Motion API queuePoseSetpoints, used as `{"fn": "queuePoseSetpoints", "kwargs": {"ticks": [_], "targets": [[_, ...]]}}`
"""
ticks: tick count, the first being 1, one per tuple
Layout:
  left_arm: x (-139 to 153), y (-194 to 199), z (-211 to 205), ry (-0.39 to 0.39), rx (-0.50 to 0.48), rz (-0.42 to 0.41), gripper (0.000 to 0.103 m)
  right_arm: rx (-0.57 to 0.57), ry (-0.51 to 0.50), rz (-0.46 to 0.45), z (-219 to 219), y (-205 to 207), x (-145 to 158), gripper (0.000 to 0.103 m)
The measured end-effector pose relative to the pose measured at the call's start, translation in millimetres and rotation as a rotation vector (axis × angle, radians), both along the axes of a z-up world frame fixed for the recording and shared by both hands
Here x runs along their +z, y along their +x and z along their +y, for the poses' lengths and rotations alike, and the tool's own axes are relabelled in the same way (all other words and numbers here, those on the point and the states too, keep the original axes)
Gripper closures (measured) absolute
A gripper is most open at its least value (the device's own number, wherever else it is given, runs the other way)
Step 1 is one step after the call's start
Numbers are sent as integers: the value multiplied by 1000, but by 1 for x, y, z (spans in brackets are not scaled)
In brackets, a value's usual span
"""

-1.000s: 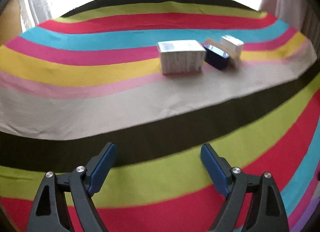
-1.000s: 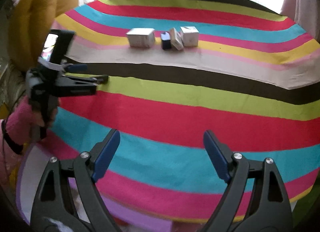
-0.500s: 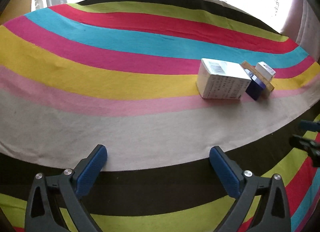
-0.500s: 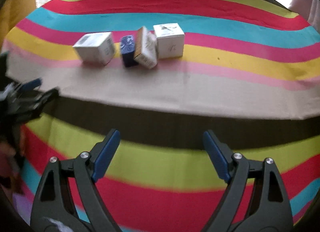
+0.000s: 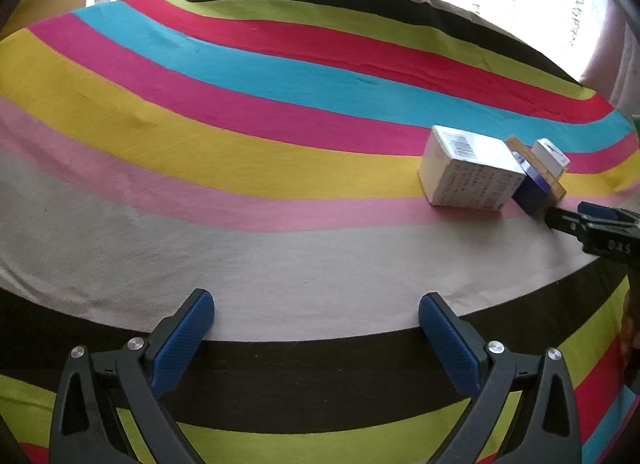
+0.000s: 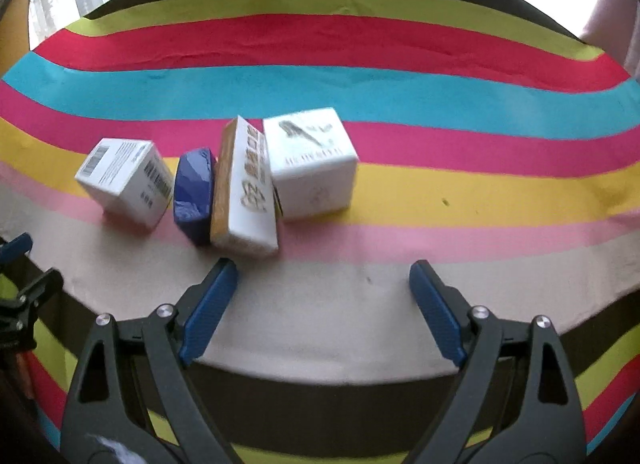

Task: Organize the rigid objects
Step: 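Move both tools back toward the remaining boxes on the tablecloth, then grasp the white JIYIN MUSIC cube box with the right tool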

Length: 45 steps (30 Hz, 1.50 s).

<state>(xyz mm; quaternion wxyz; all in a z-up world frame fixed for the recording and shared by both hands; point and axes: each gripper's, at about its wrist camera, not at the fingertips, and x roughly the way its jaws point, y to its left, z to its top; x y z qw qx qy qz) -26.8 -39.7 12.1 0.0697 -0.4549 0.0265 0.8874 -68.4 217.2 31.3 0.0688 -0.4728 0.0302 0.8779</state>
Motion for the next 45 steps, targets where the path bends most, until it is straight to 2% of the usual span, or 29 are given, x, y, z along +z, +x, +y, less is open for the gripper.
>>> {"fn": "queuePoseSetpoints", "kwargs": {"ticks": [5,9,11,14,19,22,24,29,30,32,33,35,39,42,45], "targets": [[-1,2,0,0,17,1,0,-35,-31,18,-16,-16,1,12],[1,7,3,1,18,2,0,60,-56,15,-50,-25,4,12],[1,7,2,1,18,2,0,78,-70,25,-54,-15,7,12],[0,7,4,-2,25,2,0,47,-102,33,-37,6,9,12],[-1,5,8,-3,36,3,0,-66,-169,85,33,32,9,12],[0,10,6,-2,35,3,0,-130,-241,106,59,26,9,14],[1,10,7,-2,35,3,0,-125,-267,112,60,17,14,14],[1,13,8,2,47,4,0,-65,-207,126,44,-23,21,15],[1,14,8,2,48,4,0,-71,-197,121,42,-28,20,19],[1,16,9,5,53,5,0,-93,-190,101,45,-37,16,38],[1,17,9,8,55,5,0,-105,-189,84,50,-40,12,56],[0,16,11,12,56,5,0,-100,-181,82,49,-36,11,58],[0,16,15,13,61,5,0,-1,-121,72,42,-13,13,59],[-1,13,18,11,62,4,0,114,-68,51,27,22,16,59],[-2,9,21,6,64,2,0,183,-59,40,16,54,18,59]]}}
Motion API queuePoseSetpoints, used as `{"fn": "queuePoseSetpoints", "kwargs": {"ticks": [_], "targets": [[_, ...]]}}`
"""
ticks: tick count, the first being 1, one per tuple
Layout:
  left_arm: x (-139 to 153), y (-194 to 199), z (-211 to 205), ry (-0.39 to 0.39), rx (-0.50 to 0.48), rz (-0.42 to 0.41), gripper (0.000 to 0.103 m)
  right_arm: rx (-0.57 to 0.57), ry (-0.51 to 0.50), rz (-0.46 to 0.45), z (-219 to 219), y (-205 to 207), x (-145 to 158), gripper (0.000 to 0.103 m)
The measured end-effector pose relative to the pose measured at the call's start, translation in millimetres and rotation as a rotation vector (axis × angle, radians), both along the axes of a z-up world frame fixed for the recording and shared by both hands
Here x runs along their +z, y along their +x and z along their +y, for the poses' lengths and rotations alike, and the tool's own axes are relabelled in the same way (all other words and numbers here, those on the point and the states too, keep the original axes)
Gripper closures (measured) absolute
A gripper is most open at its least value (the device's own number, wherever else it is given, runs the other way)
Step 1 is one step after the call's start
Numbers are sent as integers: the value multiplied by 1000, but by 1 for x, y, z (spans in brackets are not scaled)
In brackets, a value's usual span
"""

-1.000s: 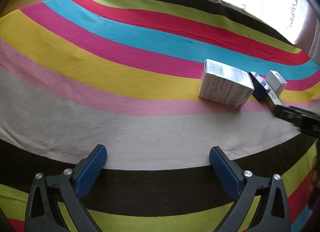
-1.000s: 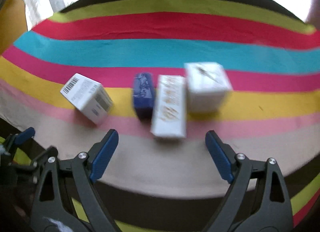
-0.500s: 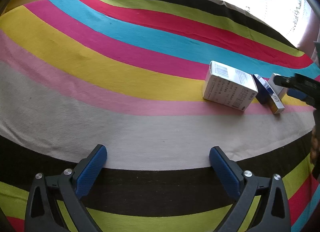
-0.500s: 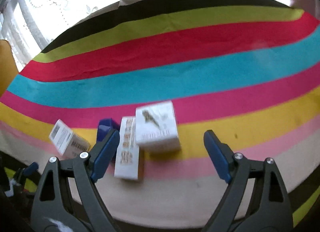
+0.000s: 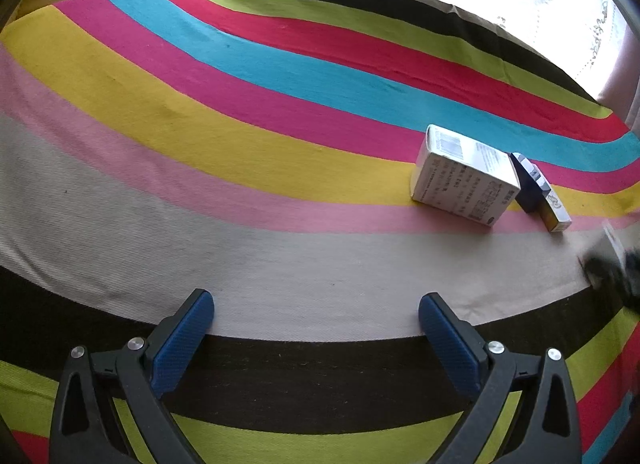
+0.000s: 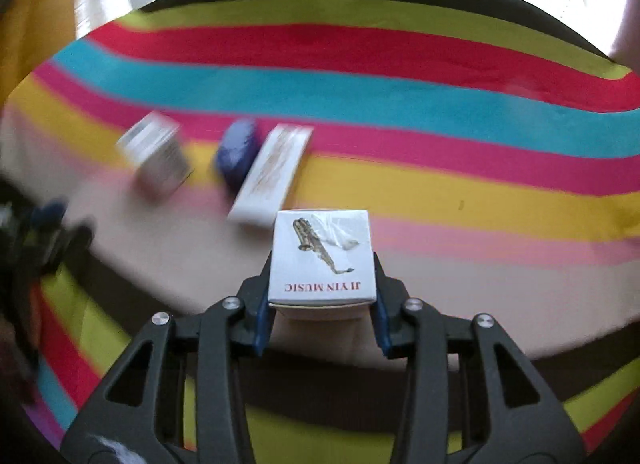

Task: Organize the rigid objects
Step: 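Grasp the white JIYIN MUSIC cube box with the right tool, then grasp the white DING ZHI DENTAL box with the left tool while the right tool holds the cube box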

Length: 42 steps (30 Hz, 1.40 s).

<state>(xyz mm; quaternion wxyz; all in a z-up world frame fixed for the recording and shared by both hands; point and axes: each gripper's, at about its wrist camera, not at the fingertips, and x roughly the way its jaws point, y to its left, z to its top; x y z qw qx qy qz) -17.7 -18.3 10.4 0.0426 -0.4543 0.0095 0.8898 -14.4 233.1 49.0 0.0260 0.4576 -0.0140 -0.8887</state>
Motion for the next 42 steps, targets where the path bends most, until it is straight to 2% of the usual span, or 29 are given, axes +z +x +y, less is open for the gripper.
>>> {"fn": "queuePoseSetpoints", "kwargs": {"ticks": [8,12,15,17,19,20,21,22,23,25,27,29,31,34,35,37,39,40,42], "targets": [[0,-6,8,-11,7,-6,0,126,64,28,-46,82,-1,59],[0,-6,9,-13,9,-7,0,140,65,76,-47,89,-6,58],[1,-2,13,-16,22,-6,0,140,56,77,-41,87,-6,58],[1,4,15,-15,66,-19,0,138,44,75,-37,88,-6,58],[3,5,22,2,142,-70,0,136,35,73,-42,67,-12,58],[6,4,25,38,167,-88,0,135,33,73,-42,66,-12,58],[10,3,27,110,194,-98,0,135,33,73,-42,66,-13,58],[14,1,28,227,238,-106,0,135,35,73,-43,65,-13,58],[19,-3,29,307,292,-111,0,135,35,73,-43,65,-14,58],[32,-13,40,373,365,-95,0,135,34,73,-45,63,-15,57],[46,-28,63,385,333,-74,0,134,34,73,-45,63,-15,57],[54,-45,97,361,242,-96,0,134,32,73,-44,64,-14,57],[54,-57,135,307,103,-170,1,134,31,73,-44,65,-13,57],[45,-57,164,320,-42,-224,7,135,29,73,-44,65,-13,57],[40,-57,167,344,-74,-243,7,135,29,73,-45,65,-13,57],[27,-60,170,457,-148,-291,8,135,32,73,-45,66,-13,57],[17,-64,170,522,-159,-311,9,134,38,74,-46,66,-13,58],[15,-67,170,539,-159,-296,9,133,42,74,-47,66,-13,58],[13,-75,172,518,-151,-265,9,132,46,74,-48,66,-13,58]]}}
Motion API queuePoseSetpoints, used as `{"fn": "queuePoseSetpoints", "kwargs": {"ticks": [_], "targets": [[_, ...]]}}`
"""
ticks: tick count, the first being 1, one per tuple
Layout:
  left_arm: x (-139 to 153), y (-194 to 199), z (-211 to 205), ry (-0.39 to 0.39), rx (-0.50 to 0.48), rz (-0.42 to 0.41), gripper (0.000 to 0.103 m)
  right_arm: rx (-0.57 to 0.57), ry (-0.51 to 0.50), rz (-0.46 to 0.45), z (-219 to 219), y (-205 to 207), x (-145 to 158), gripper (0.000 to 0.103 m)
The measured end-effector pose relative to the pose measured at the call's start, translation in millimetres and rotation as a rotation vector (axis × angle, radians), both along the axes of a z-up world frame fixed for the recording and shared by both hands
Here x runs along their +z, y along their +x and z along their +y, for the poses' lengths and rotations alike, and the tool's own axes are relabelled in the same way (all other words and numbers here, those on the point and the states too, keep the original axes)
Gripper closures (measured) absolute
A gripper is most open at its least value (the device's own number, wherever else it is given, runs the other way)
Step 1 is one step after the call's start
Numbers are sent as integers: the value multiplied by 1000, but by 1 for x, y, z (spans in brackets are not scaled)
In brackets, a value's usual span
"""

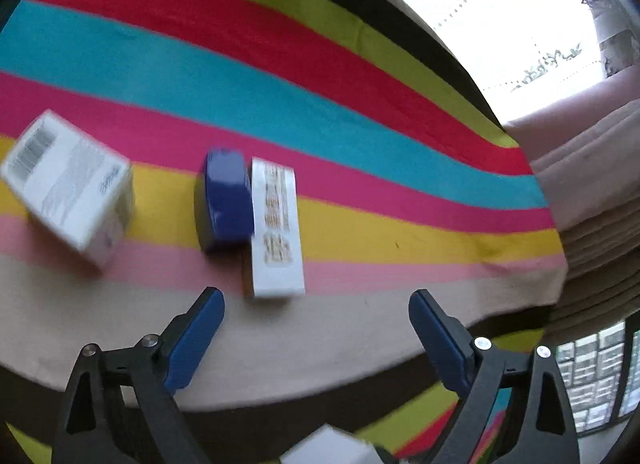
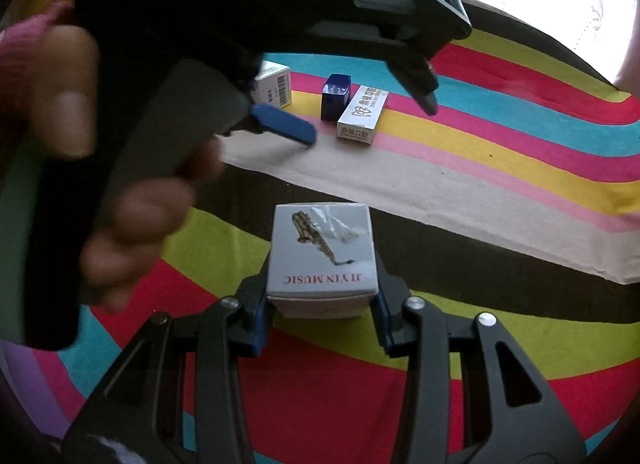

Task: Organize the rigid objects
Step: 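Grasp the white DING ZHI DENTAL box with the left tool while the right tool holds the cube box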

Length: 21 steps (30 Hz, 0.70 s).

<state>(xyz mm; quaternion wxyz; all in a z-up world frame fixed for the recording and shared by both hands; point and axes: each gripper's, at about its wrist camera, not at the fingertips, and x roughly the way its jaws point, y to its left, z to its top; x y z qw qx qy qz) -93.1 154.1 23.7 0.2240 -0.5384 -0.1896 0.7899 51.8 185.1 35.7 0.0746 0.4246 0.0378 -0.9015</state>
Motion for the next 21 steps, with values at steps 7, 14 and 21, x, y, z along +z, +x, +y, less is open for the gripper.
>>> {"fn": "queuePoseSetpoints", "kwargs": {"ticks": [7,14,21], "targets": [[4,-15,26,-229,-127,147,53,-2,-1,-1,0,0,-1,58],[5,-7,15,-335,-148,231,70,-7,-1,-1,-2,-1,-2,58],[8,59,-20,-344,-250,289,70,-11,-3,-1,-2,-2,-2,58]]}}
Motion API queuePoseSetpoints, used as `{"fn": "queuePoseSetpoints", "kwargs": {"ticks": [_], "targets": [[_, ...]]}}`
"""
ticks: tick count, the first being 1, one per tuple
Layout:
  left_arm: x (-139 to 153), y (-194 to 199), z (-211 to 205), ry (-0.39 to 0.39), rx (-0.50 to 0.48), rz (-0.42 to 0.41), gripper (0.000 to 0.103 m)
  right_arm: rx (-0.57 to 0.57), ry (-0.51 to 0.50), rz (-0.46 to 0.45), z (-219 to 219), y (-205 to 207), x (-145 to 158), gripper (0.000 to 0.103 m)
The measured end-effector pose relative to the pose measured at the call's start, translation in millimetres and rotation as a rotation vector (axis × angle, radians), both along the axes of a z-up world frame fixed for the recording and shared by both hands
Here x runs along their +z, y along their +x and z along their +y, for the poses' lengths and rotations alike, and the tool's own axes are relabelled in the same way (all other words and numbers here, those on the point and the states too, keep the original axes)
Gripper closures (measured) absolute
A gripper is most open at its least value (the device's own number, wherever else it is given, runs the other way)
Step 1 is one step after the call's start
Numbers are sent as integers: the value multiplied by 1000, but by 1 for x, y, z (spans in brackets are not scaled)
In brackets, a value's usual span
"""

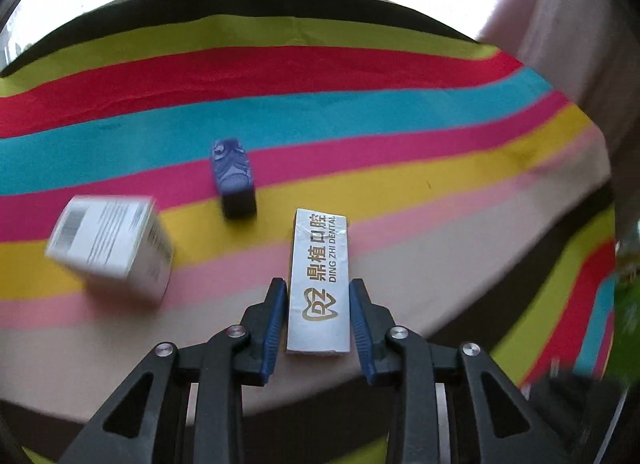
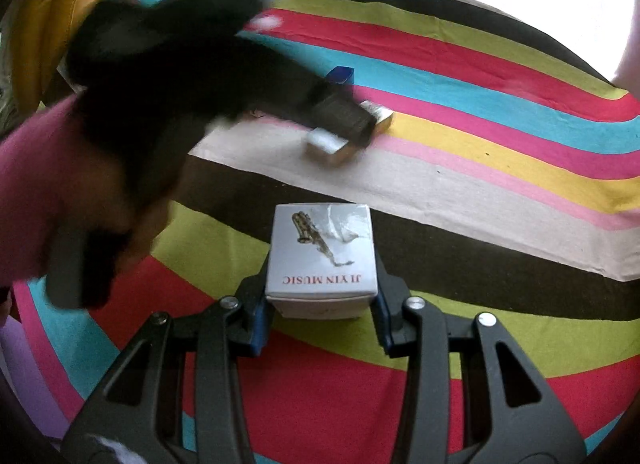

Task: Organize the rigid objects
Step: 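Grasp the white DING ZHI DENTAL box with the left tool while the right tool holds the cube box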

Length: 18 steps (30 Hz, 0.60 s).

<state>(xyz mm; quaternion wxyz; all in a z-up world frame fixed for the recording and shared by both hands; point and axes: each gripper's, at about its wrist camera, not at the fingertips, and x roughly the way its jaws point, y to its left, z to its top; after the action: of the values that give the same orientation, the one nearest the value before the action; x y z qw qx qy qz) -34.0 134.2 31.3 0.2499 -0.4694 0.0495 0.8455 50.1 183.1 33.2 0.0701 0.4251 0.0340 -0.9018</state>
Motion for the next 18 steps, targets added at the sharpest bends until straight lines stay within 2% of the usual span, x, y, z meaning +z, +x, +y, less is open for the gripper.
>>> {"fn": "queuePoseSetpoints", "kwargs": {"ticks": [5,7,9,11,13,15,17,18], "targets": [[0,25,-20,-100,-34,61,70,0,2,0,0,0,0,58],[1,28,-25,-106,-30,54,69,0,2,0,0,0,0,58],[3,24,-23,-118,-2,42,58,-1,5,1,0,0,0,58],[-2,12,-2,-142,17,60,53,-3,6,1,0,1,-1,58],[-5,10,5,-137,31,76,53,-3,6,1,1,0,0,57],[-7,8,8,-131,44,80,58,-2,5,0,1,0,0,57],[-8,14,12,-133,11,96,71,-2,1,-1,1,0,0,57],[-9,18,14,-149,-6,107,71,-2,-1,-1,2,0,0,57]]}}
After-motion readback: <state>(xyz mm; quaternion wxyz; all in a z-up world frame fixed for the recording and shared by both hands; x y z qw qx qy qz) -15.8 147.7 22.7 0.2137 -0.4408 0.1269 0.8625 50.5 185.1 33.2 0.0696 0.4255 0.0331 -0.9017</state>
